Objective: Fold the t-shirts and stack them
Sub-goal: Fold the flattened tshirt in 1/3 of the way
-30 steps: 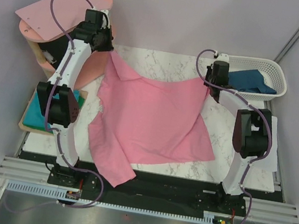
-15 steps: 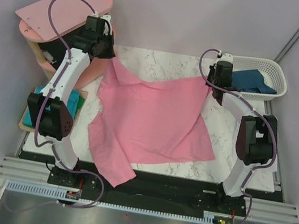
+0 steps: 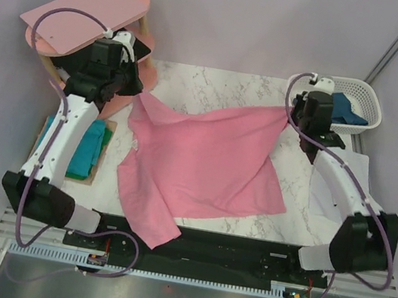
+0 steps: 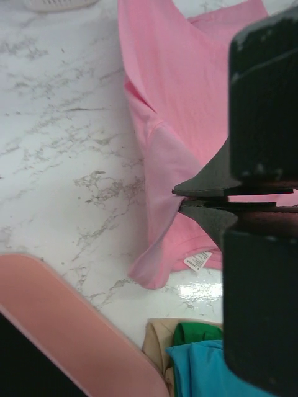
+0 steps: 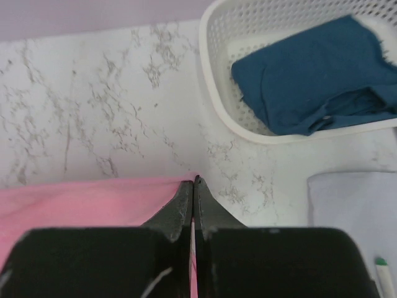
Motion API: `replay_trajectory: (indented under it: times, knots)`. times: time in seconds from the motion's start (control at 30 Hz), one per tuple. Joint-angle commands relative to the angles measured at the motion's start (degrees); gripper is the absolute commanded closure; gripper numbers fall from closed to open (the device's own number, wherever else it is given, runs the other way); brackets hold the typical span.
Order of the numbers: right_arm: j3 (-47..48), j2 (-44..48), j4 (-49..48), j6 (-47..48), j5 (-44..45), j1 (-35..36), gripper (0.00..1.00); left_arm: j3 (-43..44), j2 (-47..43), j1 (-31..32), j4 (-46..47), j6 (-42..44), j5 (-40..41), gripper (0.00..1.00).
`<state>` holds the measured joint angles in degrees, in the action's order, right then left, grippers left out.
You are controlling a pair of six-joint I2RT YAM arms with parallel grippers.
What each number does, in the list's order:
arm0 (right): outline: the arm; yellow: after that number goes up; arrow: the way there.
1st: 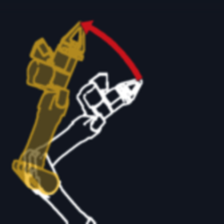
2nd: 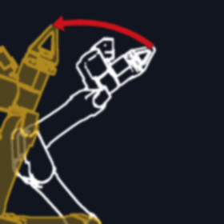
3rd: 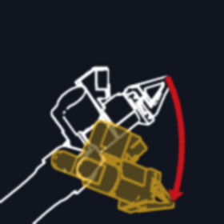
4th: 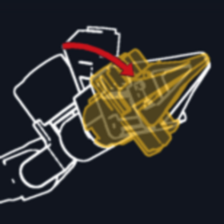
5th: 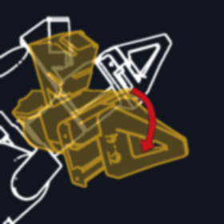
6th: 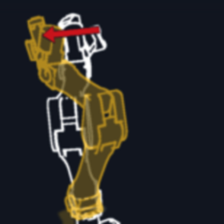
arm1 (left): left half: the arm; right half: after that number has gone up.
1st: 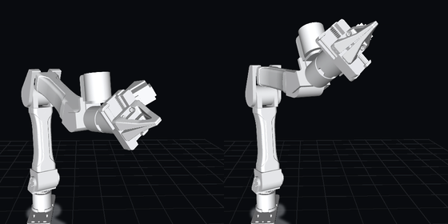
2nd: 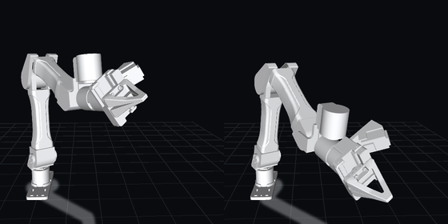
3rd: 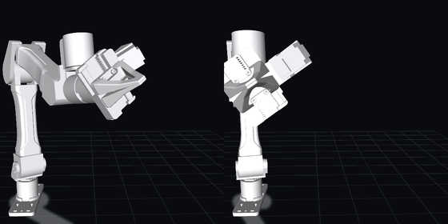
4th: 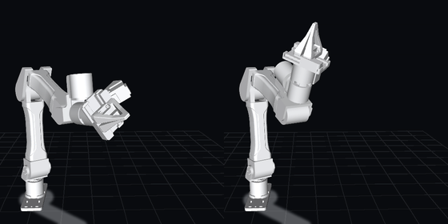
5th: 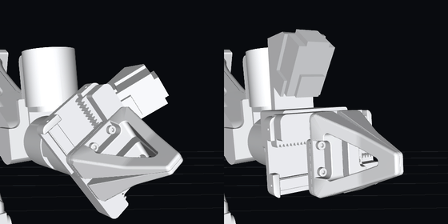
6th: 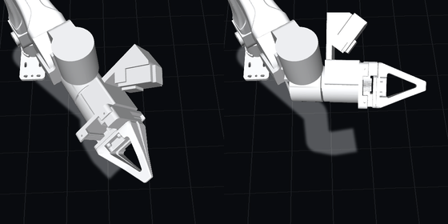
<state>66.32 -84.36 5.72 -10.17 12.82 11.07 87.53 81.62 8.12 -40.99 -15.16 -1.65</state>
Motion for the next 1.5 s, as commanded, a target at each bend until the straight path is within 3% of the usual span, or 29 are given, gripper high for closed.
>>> replay_trajectory:
  times: [0.0,0.33,0.53,0.67,0.73,0.9,1.1,1.47]
  knots:
    - [-0.84,18.03,4.64,-0.11,4.4,0.09,1.0,2.91,-8.32,0.4,-1.8,-0.58,-2.3,0.98]
    - [5.2,44.26,23.98,1.03,4.32,0.71,1.0,8.88,-21.76,1.81,-12.17,2.32,-5.47,0.98]
    - [12.05,51.57,31.37,1.47,-0.24,0.62,1.0,23.19,-25.11,1.81,-20.69,2.94,-6.7,0.98]
    - [16.63,53.51,34.44,1.65,-3.32,0.27,1.0,38.37,-23.18,1.81,-25.43,1.8,-10.29,0.98]
    - [19.09,54.21,35.67,1.91,-4.03,-0.17,1.0,41.4,-22.83,1.81,-25.81,0.49,-12.49,0.98]
    - [20.51,54.39,37.26,1.56,-3.42,-0.26,1.0,42.64,-20.99,1.81,-25.19,-0.4,-13.99,0.98]
    - [13.49,51.85,35.25,-0.02,2.29,-0.17,1.0,41.94,-12.12,1.81,-24.22,2.32,-10.13,0.98]
    - [-12.43,39.29,17.94,-6.96,6.07,-0.26,1.0,16.64,2.39,1.81,-8.86,2.59,-5.92,0.98]
